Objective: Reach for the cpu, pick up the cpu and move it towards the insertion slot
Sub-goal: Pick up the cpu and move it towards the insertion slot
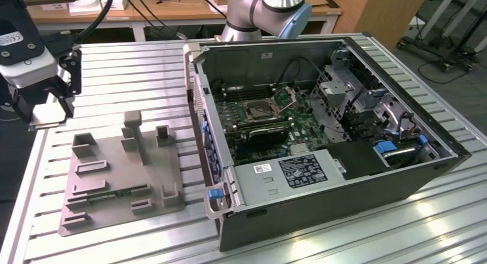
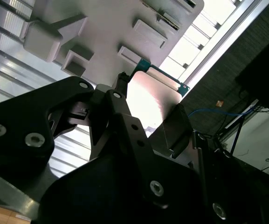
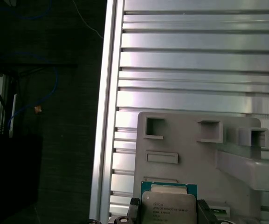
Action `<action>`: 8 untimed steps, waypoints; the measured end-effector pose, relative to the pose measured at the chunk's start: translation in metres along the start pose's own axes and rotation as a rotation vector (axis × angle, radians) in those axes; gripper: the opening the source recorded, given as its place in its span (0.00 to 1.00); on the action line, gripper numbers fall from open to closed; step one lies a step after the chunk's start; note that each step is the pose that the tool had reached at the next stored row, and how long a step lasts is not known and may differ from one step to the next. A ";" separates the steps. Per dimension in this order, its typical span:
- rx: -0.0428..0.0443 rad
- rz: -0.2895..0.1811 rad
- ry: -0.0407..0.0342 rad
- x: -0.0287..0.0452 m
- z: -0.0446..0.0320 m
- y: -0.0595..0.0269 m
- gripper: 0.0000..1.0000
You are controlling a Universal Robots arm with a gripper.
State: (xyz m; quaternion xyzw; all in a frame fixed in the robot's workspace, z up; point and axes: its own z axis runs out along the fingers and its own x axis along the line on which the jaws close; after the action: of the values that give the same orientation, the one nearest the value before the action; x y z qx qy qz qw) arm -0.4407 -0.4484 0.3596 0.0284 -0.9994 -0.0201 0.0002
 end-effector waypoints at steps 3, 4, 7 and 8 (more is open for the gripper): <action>-0.0001 0.000 -0.0002 0.0000 -0.0009 0.0001 0.55; -0.0002 0.000 -0.0003 0.0000 -0.0013 0.0001 0.55; -0.0002 0.000 -0.0003 -0.0001 -0.0019 0.0001 0.55; -0.0001 0.000 -0.0001 0.0000 -0.0023 0.0001 0.55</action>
State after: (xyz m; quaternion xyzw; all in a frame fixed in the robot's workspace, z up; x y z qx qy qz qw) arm -0.4407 -0.4483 0.3619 0.0284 -0.9994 -0.0201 0.0002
